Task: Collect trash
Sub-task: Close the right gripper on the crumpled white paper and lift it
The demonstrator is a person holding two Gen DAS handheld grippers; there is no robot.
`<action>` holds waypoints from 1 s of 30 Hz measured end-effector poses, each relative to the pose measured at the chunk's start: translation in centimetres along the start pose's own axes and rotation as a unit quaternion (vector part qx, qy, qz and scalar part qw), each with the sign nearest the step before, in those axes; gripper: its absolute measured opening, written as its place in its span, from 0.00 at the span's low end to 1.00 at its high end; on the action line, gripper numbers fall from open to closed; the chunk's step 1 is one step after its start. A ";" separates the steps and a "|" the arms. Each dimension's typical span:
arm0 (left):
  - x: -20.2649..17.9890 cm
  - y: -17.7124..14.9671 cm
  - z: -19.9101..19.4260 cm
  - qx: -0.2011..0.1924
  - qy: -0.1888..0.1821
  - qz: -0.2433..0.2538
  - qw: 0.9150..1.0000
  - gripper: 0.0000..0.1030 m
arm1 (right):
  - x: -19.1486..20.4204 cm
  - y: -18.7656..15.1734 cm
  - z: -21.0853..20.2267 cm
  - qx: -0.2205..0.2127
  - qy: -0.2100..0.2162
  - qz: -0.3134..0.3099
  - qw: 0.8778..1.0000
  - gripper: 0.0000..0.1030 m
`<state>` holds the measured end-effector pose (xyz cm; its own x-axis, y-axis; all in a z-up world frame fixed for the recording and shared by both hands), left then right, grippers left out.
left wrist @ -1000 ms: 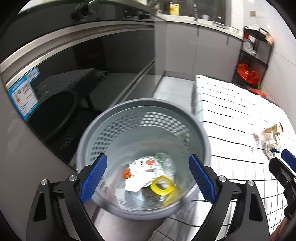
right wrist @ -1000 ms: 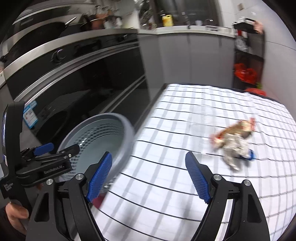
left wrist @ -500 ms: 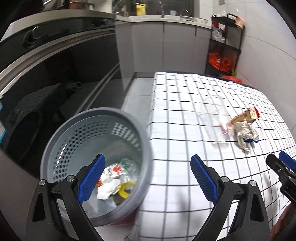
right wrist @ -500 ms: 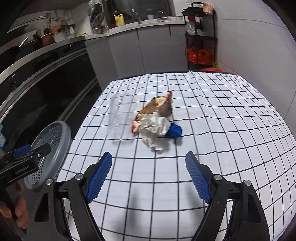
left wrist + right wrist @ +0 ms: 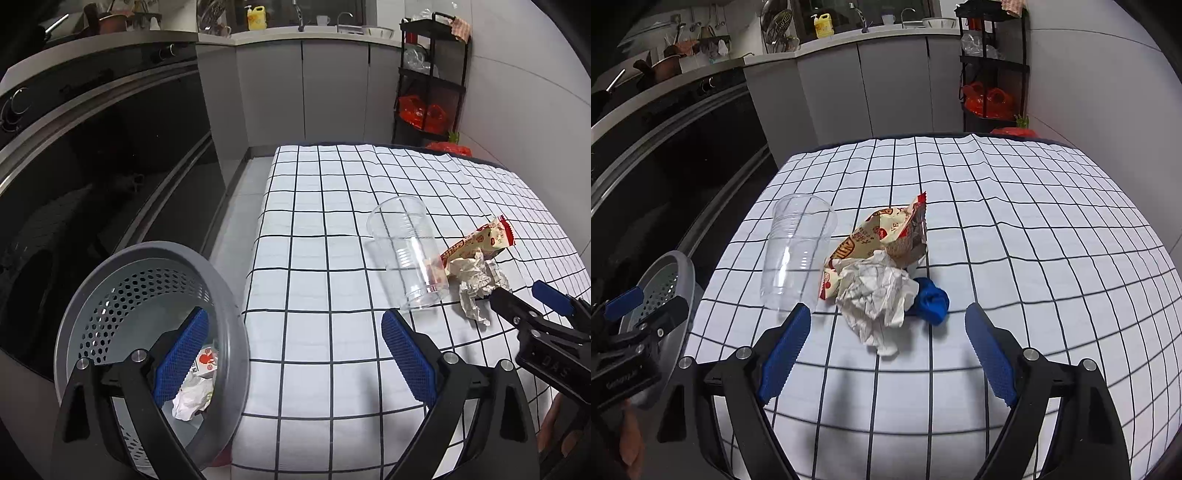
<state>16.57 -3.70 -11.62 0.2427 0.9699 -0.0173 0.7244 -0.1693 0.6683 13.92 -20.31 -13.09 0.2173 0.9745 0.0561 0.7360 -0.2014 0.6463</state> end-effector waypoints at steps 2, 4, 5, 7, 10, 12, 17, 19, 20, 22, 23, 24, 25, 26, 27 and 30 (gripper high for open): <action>-0.1 0.0 0.3 0.002 0.000 -0.002 1.000 0.90 | 0.1 0.3 0.5 -0.004 -0.002 -0.003 1.000 0.79; -0.2 0.0 0.6 0.004 0.000 -0.003 1.000 0.90 | 0.2 0.4 1.1 -0.009 -0.010 -0.010 1.000 0.79; -0.3 0.0 0.7 0.004 0.002 -0.003 1.000 0.90 | 0.2 0.4 1.4 -0.010 -0.013 -0.013 1.000 0.79; -0.3 -0.2 0.8 0.003 0.004 -0.003 1.000 0.90 | 0.3 0.3 1.8 -0.013 -0.014 -0.016 1.000 0.79; -0.3 -0.4 0.9 0.005 0.006 -0.002 1.000 0.90 | 0.7 0.6 2.1 -0.026 -0.019 -0.023 0.999 0.79; -0.4 -0.4 1.1 0.007 0.006 -0.002 1.000 0.90 | 0.9 0.7 2.0 -0.038 -0.022 -0.030 0.999 0.79; -0.8 -0.4 1.2 0.007 0.005 0.000 1.000 0.90 | 1.4 0.6 2.5 -0.040 -0.028 -0.039 0.998 0.64; -1.0 -0.5 1.4 0.009 0.005 0.001 1.000 0.90 | 1.5 0.4 2.9 -0.031 -0.024 -0.038 0.999 0.51; -1.0 -0.6 1.4 0.010 0.005 0.002 1.000 0.90 | 1.5 0.3 3.0 -0.029 -0.021 -0.037 0.999 0.47; -1.2 -0.7 1.5 0.011 0.004 0.003 1.000 0.90 | 1.5 0.2 2.8 -0.033 -0.015 -0.036 0.999 0.41; -1.3 -0.7 1.5 0.012 0.003 0.003 1.000 0.90 | 1.5 0.2 2.6 -0.038 -0.013 -0.037 0.999 0.40; -1.4 -0.7 1.6 0.012 0.001 0.002 1.000 0.90 | 1.5 0.2 2.3 -0.044 -0.010 -0.036 0.998 0.40; -1.6 -0.6 1.6 0.012 0.000 0.003 1.000 0.90 | 1.5 0.2 2.0 -0.050 -0.007 -0.033 0.998 0.39; -1.7 -0.6 1.7 0.012 -0.002 0.004 1.000 0.90 | 1.3 0.2 1.6 -0.056 -0.003 -0.029 0.998 0.39; -1.9 -0.5 1.7 0.012 -0.003 0.005 1.000 0.90 | 1.1 0.3 1.2 -0.064 0.001 -0.021 0.998 0.39; -2.5 0.0 1.9 0.008 -0.010 0.009 1.000 0.90 | 0.0 0.6 -0.2 -0.088 0.005 0.004 0.996 0.39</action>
<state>17.20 -6.41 -12.94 0.2683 0.9631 -0.0208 0.7301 -0.1892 0.6566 14.29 -20.45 -12.55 0.2162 0.9739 0.0691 0.6104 -0.1901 0.7689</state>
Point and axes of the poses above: each gripper's, at about its wrist camera, not at the fingertips, and z roughly the way its jaws point, x to its left, y to its top, the point moved 8 cm from there along z, roughly the way its jaws point, and after that the axes turned 6 degrees about -y, right-handed, at the moved point
